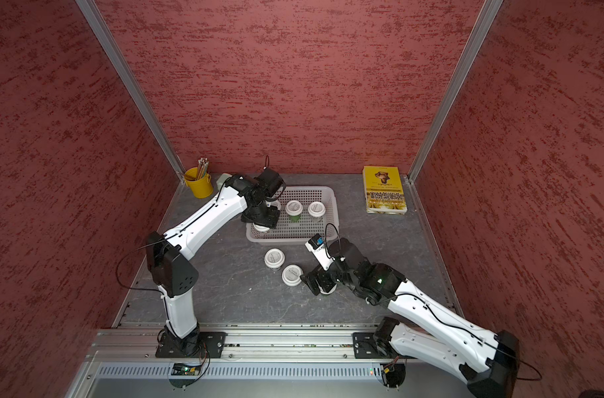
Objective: Put the yogurt in the basket
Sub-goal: Place the yogurt in the basket.
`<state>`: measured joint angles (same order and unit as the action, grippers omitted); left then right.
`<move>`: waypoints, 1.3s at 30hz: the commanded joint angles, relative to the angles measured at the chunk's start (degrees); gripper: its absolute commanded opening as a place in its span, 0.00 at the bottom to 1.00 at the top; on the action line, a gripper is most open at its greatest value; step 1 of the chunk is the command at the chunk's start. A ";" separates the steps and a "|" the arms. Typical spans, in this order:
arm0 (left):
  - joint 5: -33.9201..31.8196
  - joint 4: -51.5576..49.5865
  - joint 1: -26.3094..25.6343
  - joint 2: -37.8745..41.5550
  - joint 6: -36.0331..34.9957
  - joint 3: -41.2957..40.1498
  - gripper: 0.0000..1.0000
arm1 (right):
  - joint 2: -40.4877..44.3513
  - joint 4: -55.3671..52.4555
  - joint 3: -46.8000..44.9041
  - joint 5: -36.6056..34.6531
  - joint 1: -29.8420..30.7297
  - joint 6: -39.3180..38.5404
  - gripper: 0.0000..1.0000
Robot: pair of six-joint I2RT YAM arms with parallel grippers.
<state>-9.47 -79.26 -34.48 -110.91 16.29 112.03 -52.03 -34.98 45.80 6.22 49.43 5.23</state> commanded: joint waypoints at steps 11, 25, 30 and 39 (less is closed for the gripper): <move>2.17 4.71 3.45 -9.90 -4.34 3.81 0.73 | -2.50 1.08 0.91 -0.86 0.65 -1.06 0.98; 2.44 8.13 3.72 -13.92 -4.53 1.56 0.73 | -1.23 4.71 -0.88 -5.33 0.61 0.76 0.98; 2.35 8.73 4.00 -14.93 -4.42 0.92 0.73 | 1.26 7.38 -2.29 -9.49 0.56 1.97 0.98; 2.18 9.44 4.40 -16.31 -4.40 -0.46 0.73 | 0.04 6.95 -2.21 -8.80 0.58 1.65 0.99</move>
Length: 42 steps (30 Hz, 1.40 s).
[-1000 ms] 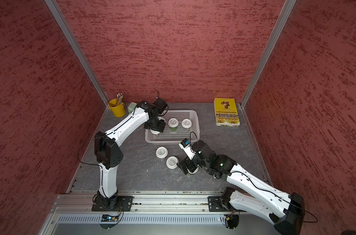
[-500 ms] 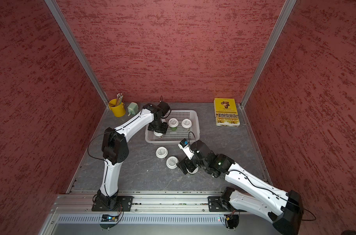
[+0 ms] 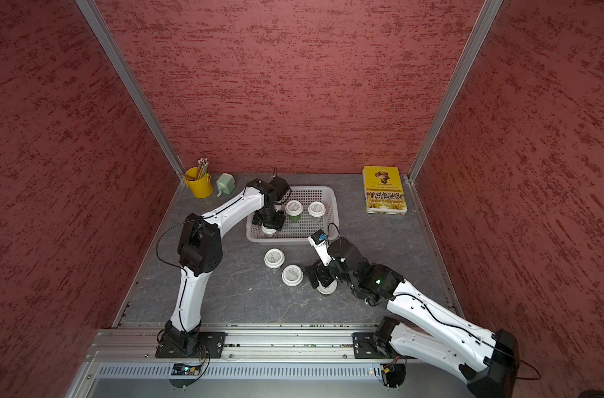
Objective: Put the yogurt in the basket
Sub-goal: Place the yogurt in the basket.
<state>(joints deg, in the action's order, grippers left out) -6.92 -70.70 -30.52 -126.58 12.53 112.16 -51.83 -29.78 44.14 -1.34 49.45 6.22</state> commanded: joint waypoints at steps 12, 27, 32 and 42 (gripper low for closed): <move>0.04 1.39 0.46 -1.20 -0.49 -1.32 0.78 | -0.55 1.20 -0.30 -0.28 0.54 0.20 0.99; -4.95 -1.47 -0.51 1.02 -0.29 3.38 0.91 | -1.34 1.00 -0.11 0.64 0.56 -0.09 0.98; -7.60 -4.19 -1.52 2.83 0.03 8.44 0.99 | -1.75 1.09 -0.10 0.99 0.56 0.06 0.98; -12.59 -9.36 -7.15 11.71 3.48 14.21 1.00 | -1.10 -0.09 0.29 1.00 0.60 -0.02 0.98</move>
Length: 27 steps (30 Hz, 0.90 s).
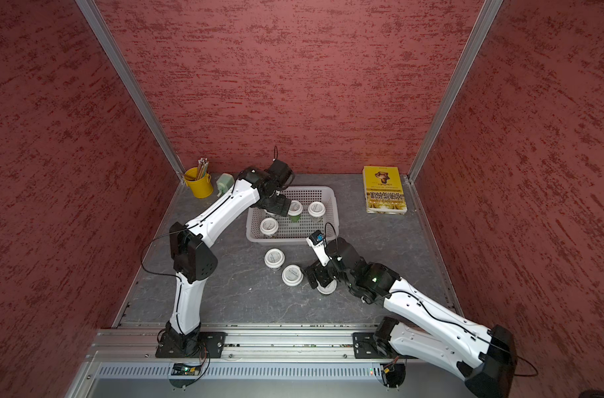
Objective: Put the yogurt in the basket
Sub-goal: Place the yogurt in the basket, then pick up the yogurt from the center of the board.
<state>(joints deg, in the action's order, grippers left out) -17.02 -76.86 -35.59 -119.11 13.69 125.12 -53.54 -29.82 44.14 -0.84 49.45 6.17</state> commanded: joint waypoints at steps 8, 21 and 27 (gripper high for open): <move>2.20 -3.72 -6.76 14.77 12.08 -12.08 1.00 | 1.74 -2.01 0.50 0.06 0.49 1.04 0.98; 8.25 8.41 -11.66 24.51 26.76 -35.31 1.00 | 4.18 -4.07 0.35 -0.39 0.51 1.85 0.98; 6.64 11.17 -12.28 22.88 30.70 -39.55 1.00 | 4.72 -3.57 -0.11 -0.07 0.56 1.82 0.98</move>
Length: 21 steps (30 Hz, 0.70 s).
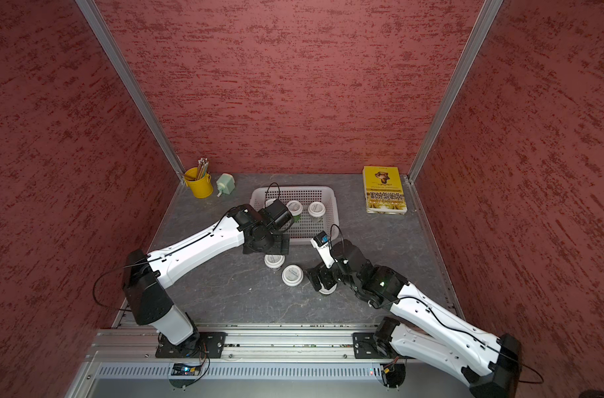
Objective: Put the yogurt in the basket
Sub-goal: Pick up the yogurt from the center of the board.
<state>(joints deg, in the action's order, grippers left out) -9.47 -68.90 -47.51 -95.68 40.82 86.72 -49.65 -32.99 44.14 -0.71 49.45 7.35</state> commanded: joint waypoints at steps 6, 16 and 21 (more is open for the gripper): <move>-1.88 7.41 -0.39 -2.43 6.93 -3.69 1.00 | 0.84 -0.27 -0.22 -0.20 0.55 0.39 0.98; -3.48 9.66 -0.05 -7.59 9.41 -5.08 1.00 | 0.19 0.32 -0.36 0.34 0.56 -0.09 0.98; -2.54 9.81 0.22 -9.46 9.33 -5.13 1.00 | 0.11 0.30 -0.28 0.36 0.55 -0.23 0.98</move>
<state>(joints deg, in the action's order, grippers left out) -11.75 -60.14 -47.51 -104.14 49.30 82.11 -49.71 -32.93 44.14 -0.67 49.45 7.29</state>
